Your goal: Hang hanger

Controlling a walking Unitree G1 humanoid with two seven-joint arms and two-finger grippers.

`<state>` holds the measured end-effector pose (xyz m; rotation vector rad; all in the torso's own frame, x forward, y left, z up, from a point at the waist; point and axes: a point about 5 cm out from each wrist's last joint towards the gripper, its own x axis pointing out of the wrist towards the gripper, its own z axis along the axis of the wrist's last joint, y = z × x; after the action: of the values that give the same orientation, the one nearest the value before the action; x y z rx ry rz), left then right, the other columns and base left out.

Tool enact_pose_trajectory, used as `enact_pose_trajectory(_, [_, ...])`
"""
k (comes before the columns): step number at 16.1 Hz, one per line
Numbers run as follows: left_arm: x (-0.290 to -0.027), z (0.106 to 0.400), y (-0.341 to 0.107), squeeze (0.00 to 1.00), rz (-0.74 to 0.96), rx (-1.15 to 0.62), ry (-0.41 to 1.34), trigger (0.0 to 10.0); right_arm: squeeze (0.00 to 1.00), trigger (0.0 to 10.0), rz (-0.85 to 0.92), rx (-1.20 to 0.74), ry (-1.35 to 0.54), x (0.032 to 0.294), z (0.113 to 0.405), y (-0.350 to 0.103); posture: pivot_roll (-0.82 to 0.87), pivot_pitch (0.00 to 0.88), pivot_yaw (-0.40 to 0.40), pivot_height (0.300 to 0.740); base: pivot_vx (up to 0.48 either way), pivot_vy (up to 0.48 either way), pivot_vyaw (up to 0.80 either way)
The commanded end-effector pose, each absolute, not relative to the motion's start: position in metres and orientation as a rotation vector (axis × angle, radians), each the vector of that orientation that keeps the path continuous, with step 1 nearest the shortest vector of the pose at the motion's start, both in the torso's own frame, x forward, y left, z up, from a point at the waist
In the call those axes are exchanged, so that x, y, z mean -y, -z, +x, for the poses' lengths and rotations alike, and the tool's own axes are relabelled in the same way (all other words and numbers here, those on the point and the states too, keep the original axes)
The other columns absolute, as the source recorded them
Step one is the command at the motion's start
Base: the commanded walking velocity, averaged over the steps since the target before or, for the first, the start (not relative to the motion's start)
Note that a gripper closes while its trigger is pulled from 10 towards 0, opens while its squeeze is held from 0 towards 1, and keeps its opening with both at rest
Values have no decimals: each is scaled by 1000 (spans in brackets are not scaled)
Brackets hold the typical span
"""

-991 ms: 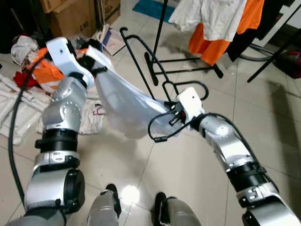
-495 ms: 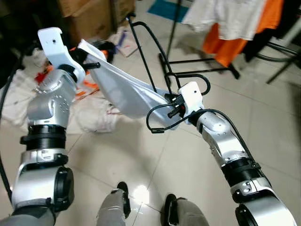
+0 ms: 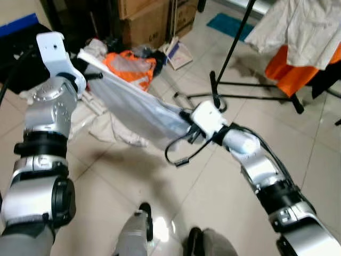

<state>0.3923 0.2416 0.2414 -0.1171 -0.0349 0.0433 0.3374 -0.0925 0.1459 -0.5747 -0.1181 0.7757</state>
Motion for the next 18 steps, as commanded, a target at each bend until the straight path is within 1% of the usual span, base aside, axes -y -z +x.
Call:
enact_pose_trajectory(1, [-240,394,-248,0,-107,64,-46,0,0,0,-641,114,-804,96,333,-139,-54,179,-51,740,0,0,0])
enact_pose_trajectory(3, [-231,396,-246,0,-122,67,-23,0,0,0,-681,135,-814,93,333,-138,-58,178,-55,740,0,0,0])
enact_pose_trajectory(7, [-193,394,-264,0,-162,134,91,0,0,0,-780,127,-784,92,338,-131,-55,173,-71,740,0,0,0])
enact_pose_trajectory(10, [-161,384,-279,0,-194,175,201,0,0,0,-789,116,-757,89,341,-128,-44,180,-78,740,0,0,0])
enact_pose_trajectory(11, [-159,381,-281,0,-188,177,212,0,0,0,-790,114,-750,89,342,-127,-44,180,-78,740,0,0,0])
enact_pose_trajectory(13, [-172,374,-271,0,-149,142,191,0,0,0,-781,107,-722,91,345,-127,-45,181,-79,740,0,0,0])
enact_pose_trajectory(14, [-183,372,-263,0,-130,117,163,0,0,0,-772,100,-711,93,346,-127,-47,182,-82,740,0,0,0])
enact_pose_trajectory(16, [-207,367,-250,0,-84,83,94,0,0,0,-745,65,-683,102,348,-125,-47,186,-89,740,0,0,0])
enact_pose_trajectory(17, [-229,364,-244,0,-75,89,13,0,0,0,-676,37,-657,108,349,-124,-46,190,-92,740,0,0,0])
enact_pose_trajectory(18, [-240,362,-241,0,-73,93,-32,0,0,0,-631,23,-642,110,350,-123,-46,191,-94,740,0,0,0])
